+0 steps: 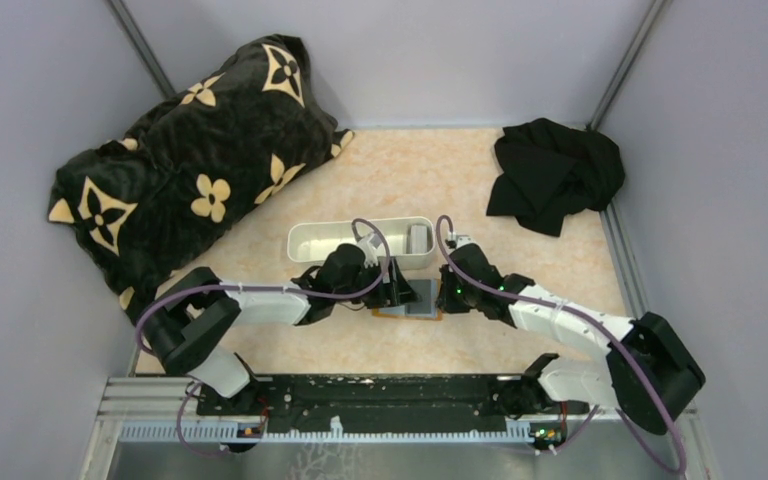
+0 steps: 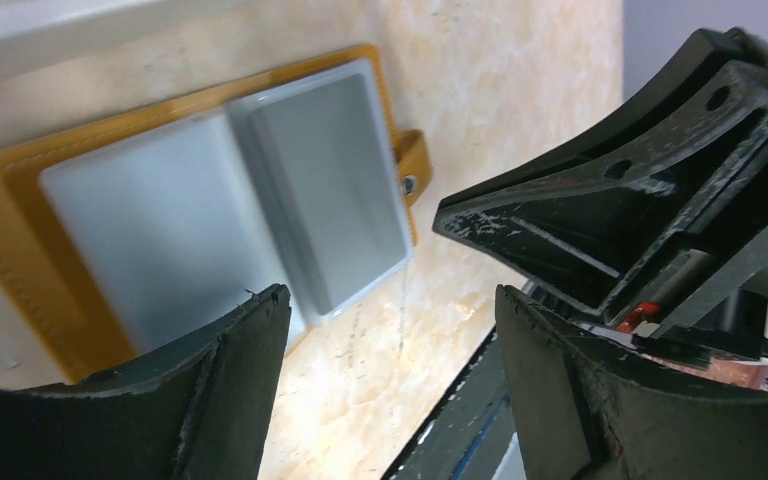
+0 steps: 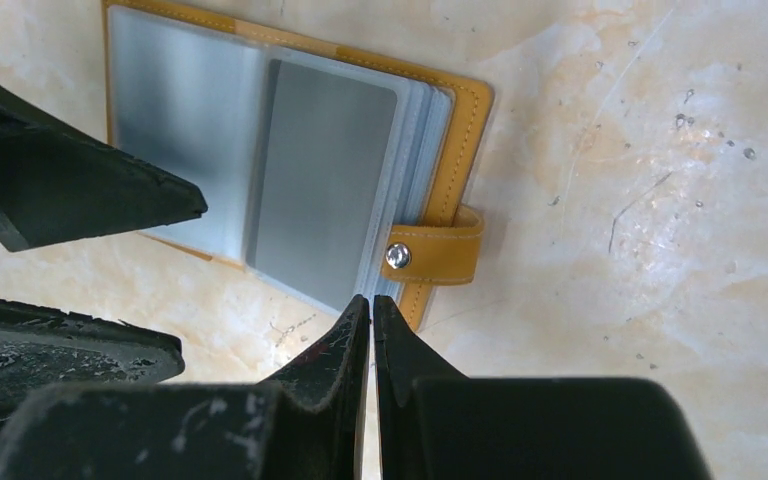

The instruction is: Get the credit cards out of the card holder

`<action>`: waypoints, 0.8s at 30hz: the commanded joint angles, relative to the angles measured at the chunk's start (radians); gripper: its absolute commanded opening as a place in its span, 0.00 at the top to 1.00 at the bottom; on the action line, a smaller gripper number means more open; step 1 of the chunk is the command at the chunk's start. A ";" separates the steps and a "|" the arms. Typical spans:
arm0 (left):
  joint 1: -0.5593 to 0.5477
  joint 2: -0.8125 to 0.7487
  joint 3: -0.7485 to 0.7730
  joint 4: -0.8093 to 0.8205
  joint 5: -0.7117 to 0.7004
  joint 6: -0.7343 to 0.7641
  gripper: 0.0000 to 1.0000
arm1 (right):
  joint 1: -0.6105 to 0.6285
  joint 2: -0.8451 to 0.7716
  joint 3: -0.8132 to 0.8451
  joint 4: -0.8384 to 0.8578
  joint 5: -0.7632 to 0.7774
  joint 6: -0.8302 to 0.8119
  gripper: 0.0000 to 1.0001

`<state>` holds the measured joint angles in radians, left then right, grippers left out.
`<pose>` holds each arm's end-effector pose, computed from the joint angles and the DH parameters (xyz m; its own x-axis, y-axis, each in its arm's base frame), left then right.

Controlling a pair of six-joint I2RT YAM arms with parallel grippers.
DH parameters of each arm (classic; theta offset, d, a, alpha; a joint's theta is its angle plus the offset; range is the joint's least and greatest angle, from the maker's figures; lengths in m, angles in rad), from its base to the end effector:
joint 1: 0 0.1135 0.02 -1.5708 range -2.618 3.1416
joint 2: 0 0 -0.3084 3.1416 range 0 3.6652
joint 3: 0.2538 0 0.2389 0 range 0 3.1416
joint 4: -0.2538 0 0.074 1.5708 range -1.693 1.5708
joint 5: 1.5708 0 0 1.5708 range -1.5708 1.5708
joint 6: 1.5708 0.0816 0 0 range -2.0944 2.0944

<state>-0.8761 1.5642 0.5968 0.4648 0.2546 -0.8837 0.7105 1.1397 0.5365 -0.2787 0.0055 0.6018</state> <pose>0.1971 -0.2687 0.1918 -0.8796 -0.1131 -0.4621 0.3228 0.5715 -0.7544 0.1629 0.1396 0.1918 -0.8501 0.0154 -0.5264 -0.2041 0.9118 0.3564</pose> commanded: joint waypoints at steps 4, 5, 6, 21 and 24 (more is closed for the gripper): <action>0.010 -0.029 -0.039 -0.042 -0.047 0.031 0.19 | -0.003 0.090 -0.014 0.147 -0.019 -0.012 0.94; 0.010 -0.037 -0.042 -0.052 -0.052 0.037 0.19 | -0.003 0.101 -0.016 0.154 -0.019 -0.013 0.94; 0.011 -0.045 -0.045 -0.063 -0.058 0.040 0.19 | -0.003 0.110 -0.016 0.160 -0.022 -0.013 0.94; 0.024 -0.069 -0.085 -0.077 -0.068 0.049 0.19 | -0.004 0.178 0.002 0.227 -0.088 -0.017 0.94; 0.024 -0.053 -0.088 -0.062 -0.054 0.046 0.19 | -0.004 0.187 0.012 0.244 -0.107 -0.013 0.94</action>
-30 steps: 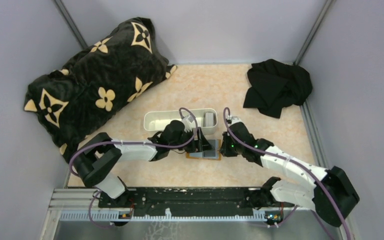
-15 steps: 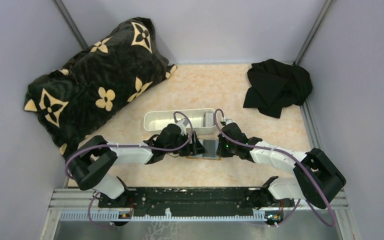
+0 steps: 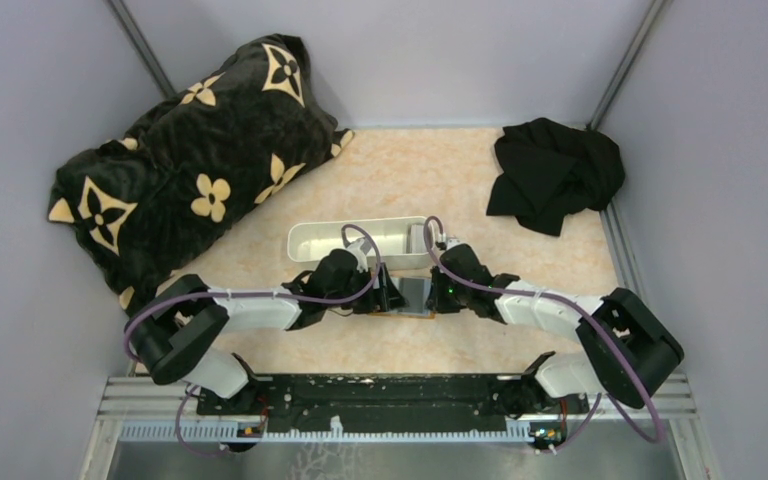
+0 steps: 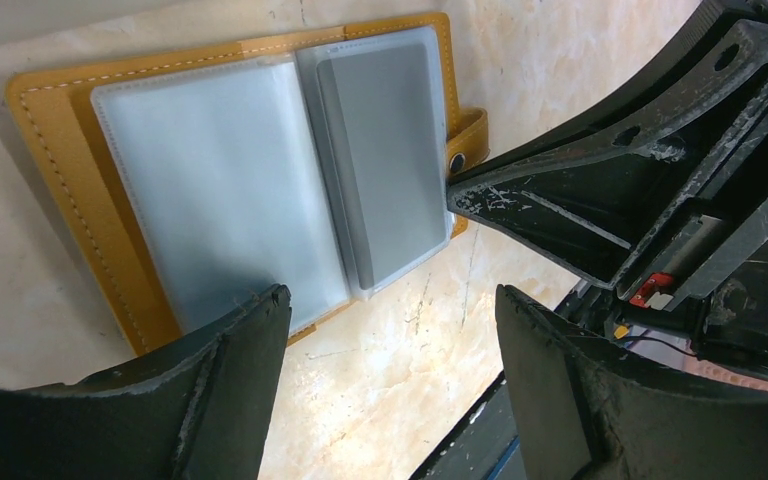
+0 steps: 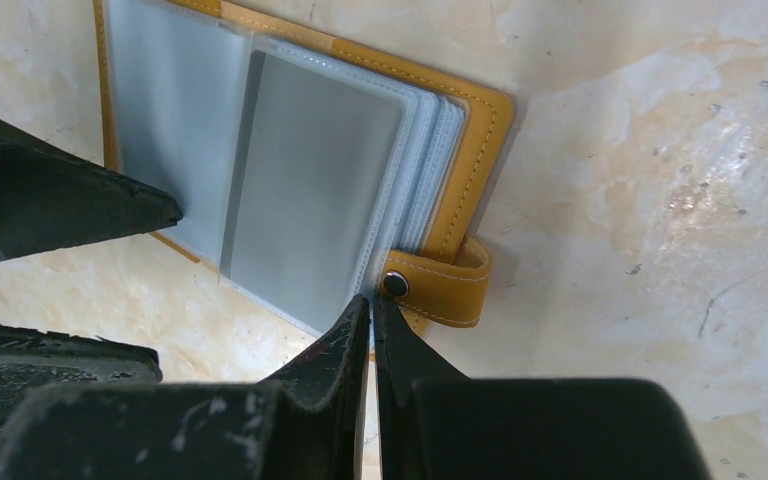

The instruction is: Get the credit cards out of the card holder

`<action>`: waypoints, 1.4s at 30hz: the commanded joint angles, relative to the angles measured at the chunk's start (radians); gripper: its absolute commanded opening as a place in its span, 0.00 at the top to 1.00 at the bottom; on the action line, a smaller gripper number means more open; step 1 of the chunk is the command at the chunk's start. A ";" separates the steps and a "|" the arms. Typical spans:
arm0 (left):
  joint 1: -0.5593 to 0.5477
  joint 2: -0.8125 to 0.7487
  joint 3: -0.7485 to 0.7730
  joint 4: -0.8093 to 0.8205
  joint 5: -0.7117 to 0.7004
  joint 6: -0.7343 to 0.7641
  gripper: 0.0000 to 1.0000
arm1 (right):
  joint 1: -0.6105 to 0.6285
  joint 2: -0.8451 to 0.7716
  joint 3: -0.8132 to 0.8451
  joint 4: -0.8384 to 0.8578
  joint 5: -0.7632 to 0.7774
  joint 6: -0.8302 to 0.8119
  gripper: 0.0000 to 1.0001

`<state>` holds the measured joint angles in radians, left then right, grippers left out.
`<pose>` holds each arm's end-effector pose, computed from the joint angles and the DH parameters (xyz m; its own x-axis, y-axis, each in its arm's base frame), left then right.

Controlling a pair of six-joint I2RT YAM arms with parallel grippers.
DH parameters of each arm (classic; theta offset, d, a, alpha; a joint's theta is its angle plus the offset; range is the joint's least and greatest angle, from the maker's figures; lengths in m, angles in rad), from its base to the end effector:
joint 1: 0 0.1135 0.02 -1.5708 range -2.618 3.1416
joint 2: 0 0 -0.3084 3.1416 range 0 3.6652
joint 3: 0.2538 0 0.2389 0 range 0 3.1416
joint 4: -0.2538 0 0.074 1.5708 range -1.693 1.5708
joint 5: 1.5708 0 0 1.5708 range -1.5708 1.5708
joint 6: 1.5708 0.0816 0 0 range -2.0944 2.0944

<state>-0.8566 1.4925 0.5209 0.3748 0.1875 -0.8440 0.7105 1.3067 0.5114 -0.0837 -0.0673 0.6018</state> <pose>0.1872 -0.2392 0.1772 -0.8749 -0.1117 -0.4713 0.2853 0.6675 -0.6877 0.1809 0.1629 0.1684 -0.8680 -0.0017 -0.4965 -0.2327 0.8847 0.4038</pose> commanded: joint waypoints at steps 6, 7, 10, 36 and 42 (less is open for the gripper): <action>0.006 0.031 -0.022 0.042 0.025 0.005 0.19 | -0.002 0.041 0.047 0.083 -0.070 0.000 0.94; 0.007 0.031 -0.023 0.043 0.026 0.006 0.19 | -0.003 0.042 0.048 0.088 -0.075 0.002 0.94; 0.008 0.037 -0.024 0.048 0.031 0.007 0.19 | -0.003 0.044 0.060 0.088 -0.084 0.001 0.94; 0.023 0.049 -0.057 0.091 0.060 0.000 0.19 | 0.015 0.050 0.154 0.070 -0.143 -0.010 0.94; 0.024 0.030 -0.056 0.091 0.068 0.002 0.19 | 0.033 0.058 0.174 0.058 -0.132 -0.011 0.94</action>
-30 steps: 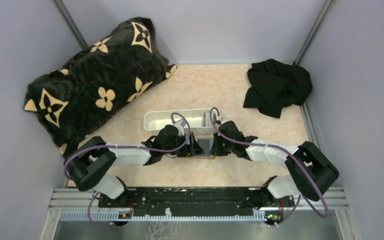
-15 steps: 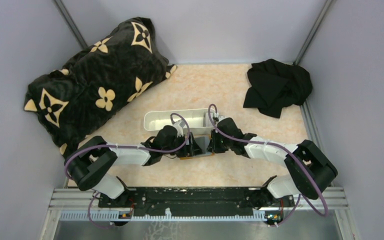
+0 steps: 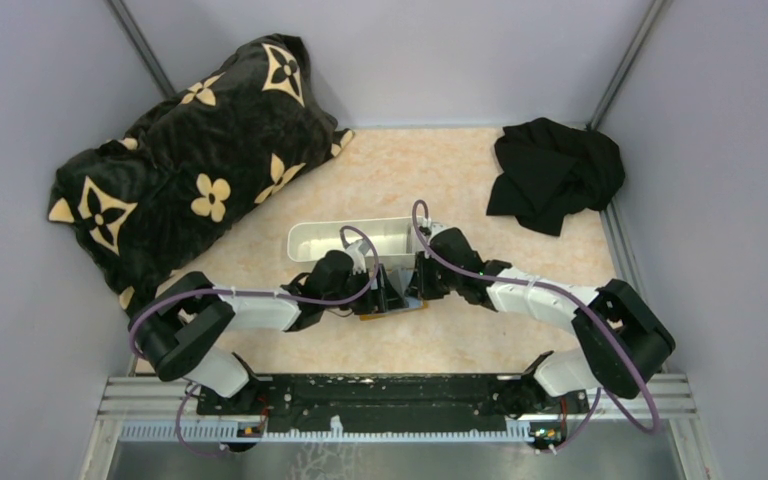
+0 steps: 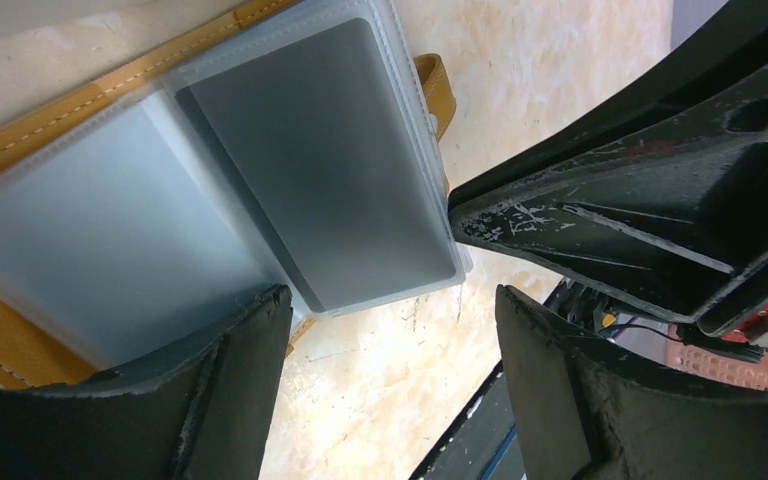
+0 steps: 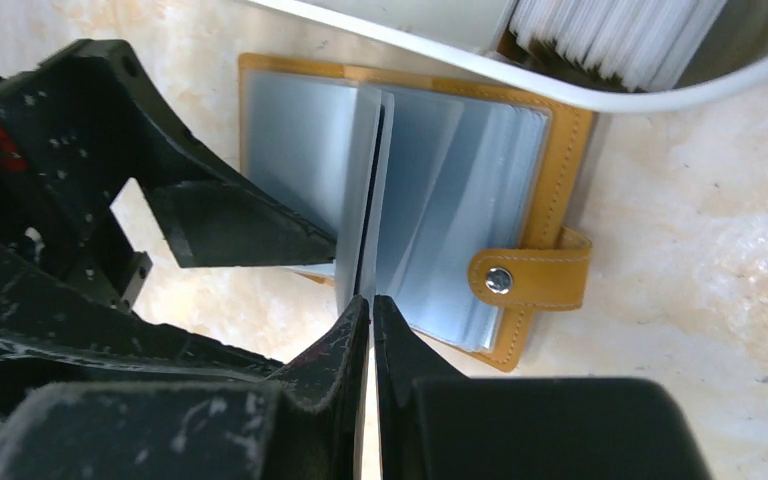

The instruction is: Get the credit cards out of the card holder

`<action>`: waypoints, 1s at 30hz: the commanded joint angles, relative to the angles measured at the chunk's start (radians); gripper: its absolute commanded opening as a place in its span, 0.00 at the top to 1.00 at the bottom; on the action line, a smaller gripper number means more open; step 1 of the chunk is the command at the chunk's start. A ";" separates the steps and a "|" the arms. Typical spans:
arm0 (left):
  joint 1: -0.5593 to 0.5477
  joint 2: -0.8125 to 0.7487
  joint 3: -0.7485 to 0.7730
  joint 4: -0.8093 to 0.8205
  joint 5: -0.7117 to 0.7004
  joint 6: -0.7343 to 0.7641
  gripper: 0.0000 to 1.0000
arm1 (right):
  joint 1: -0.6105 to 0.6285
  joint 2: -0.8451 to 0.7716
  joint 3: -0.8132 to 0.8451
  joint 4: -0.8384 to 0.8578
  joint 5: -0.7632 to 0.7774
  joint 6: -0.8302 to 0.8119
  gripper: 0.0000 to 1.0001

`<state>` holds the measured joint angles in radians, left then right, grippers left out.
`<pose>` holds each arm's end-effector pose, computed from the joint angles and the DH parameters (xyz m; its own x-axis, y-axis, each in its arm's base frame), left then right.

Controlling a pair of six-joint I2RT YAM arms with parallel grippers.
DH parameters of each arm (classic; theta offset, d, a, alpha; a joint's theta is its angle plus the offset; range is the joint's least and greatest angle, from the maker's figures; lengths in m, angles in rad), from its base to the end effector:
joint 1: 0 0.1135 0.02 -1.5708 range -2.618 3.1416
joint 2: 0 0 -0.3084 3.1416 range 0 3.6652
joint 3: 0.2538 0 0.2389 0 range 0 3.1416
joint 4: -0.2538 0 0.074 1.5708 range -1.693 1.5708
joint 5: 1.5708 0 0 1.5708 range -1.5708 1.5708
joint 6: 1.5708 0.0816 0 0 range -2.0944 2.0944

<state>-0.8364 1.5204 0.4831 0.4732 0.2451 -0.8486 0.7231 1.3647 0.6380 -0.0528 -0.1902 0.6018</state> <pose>0.1885 -0.2383 0.1710 -0.8803 -0.1113 -0.4613 0.2980 0.6269 -0.7199 0.1991 0.1963 0.1982 -0.8594 -0.0170 -0.5111 -0.3204 0.7969 0.5122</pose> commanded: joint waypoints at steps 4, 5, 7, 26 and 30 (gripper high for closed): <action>0.003 -0.048 -0.014 -0.045 0.004 0.015 0.19 | 0.022 0.006 0.040 0.033 -0.007 -0.006 0.94; 0.003 -0.065 -0.013 -0.061 -0.003 0.019 0.19 | 0.023 0.007 0.039 0.034 -0.007 -0.005 0.94; 0.003 -0.101 -0.008 -0.100 -0.016 0.028 0.19 | 0.024 0.009 0.036 0.037 -0.007 -0.007 0.94; 0.006 -0.275 0.000 -0.262 -0.127 0.088 0.19 | 0.053 0.031 0.082 0.043 -0.015 -0.009 0.94; 0.013 -0.273 -0.021 -0.258 -0.143 0.091 0.19 | 0.056 0.035 0.095 0.035 -0.011 -0.009 0.94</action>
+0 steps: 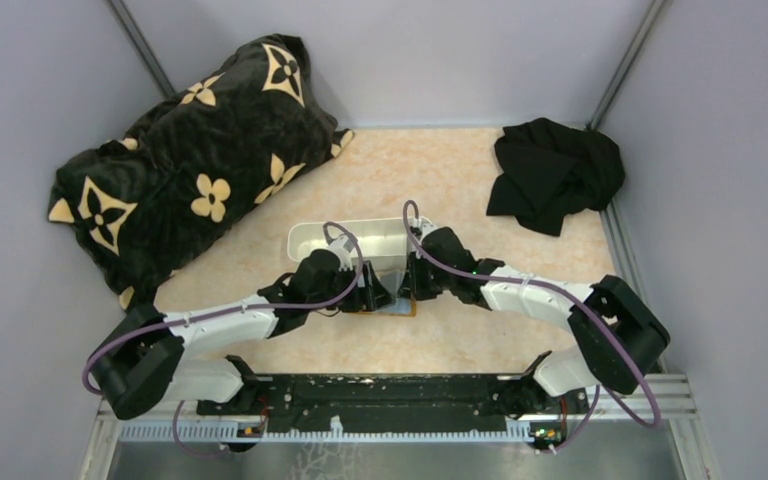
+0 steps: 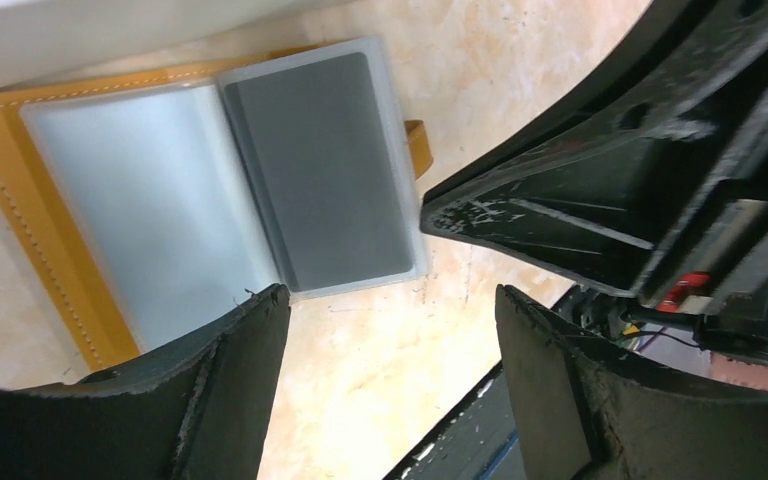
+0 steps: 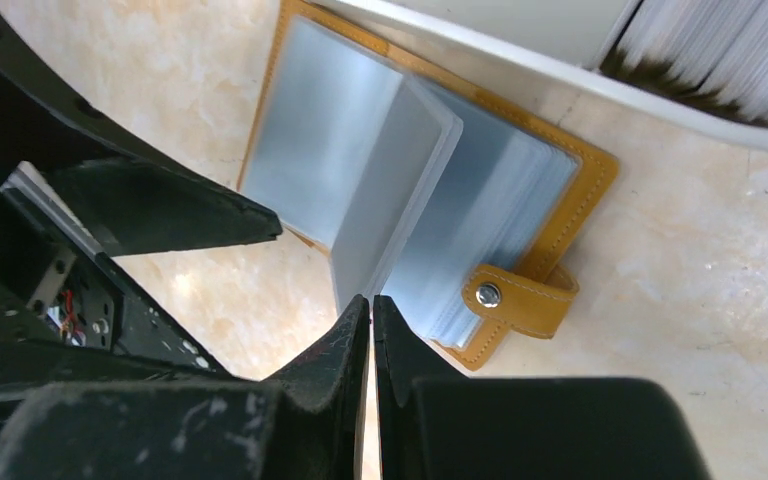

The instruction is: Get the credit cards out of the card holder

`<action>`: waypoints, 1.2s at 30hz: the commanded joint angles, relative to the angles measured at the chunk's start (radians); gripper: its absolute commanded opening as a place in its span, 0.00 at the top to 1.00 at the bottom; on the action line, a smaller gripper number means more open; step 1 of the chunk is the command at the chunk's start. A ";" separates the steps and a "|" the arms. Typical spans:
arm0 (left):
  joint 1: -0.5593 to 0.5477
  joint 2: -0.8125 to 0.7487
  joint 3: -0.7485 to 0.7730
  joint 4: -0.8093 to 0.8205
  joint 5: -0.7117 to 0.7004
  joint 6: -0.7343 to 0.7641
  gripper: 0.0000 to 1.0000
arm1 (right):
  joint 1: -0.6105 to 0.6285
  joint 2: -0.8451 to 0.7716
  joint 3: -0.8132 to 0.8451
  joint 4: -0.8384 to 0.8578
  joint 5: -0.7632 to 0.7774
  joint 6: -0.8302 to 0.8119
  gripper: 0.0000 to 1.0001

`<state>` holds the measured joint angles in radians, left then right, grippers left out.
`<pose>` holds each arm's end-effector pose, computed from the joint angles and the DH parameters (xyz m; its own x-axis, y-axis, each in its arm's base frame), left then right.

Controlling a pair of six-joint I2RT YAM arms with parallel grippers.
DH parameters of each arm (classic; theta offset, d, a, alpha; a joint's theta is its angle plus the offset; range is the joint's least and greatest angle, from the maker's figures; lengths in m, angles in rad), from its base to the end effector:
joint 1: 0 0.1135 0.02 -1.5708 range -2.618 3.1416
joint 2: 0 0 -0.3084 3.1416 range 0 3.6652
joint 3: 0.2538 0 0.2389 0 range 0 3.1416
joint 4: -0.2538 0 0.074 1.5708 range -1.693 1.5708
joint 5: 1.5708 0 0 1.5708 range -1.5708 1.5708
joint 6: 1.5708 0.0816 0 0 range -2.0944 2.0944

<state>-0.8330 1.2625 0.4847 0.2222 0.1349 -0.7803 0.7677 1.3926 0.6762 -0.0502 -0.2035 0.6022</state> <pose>0.1700 -0.2033 0.2061 -0.8220 -0.1320 -0.5539 0.3261 0.6882 -0.6481 0.1972 0.2133 0.2036 -0.8559 -0.0551 -0.5142 -0.3641 0.7703 0.5235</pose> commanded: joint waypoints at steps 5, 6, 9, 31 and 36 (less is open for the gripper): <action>0.026 -0.043 -0.037 -0.048 -0.061 0.035 0.18 | 0.016 0.022 0.077 0.028 0.002 -0.010 0.94; 0.033 -0.060 -0.038 -0.066 -0.070 0.042 0.18 | 0.018 0.029 0.081 0.028 0.002 -0.011 0.94; 0.058 -0.141 -0.039 -0.134 -0.111 0.063 0.18 | 0.024 0.043 0.093 0.034 0.000 -0.011 0.94; 0.167 -0.323 -0.150 -0.245 -0.137 0.076 0.17 | 0.133 0.211 0.295 0.044 -0.008 -0.012 0.94; 0.186 -0.359 -0.155 -0.271 -0.138 0.085 0.17 | 0.136 0.209 0.294 0.046 0.009 -0.013 0.95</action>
<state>-0.6636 0.9306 0.3386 -0.0162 0.0071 -0.7124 0.8959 1.6047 0.9260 -0.0402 -0.2073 0.6018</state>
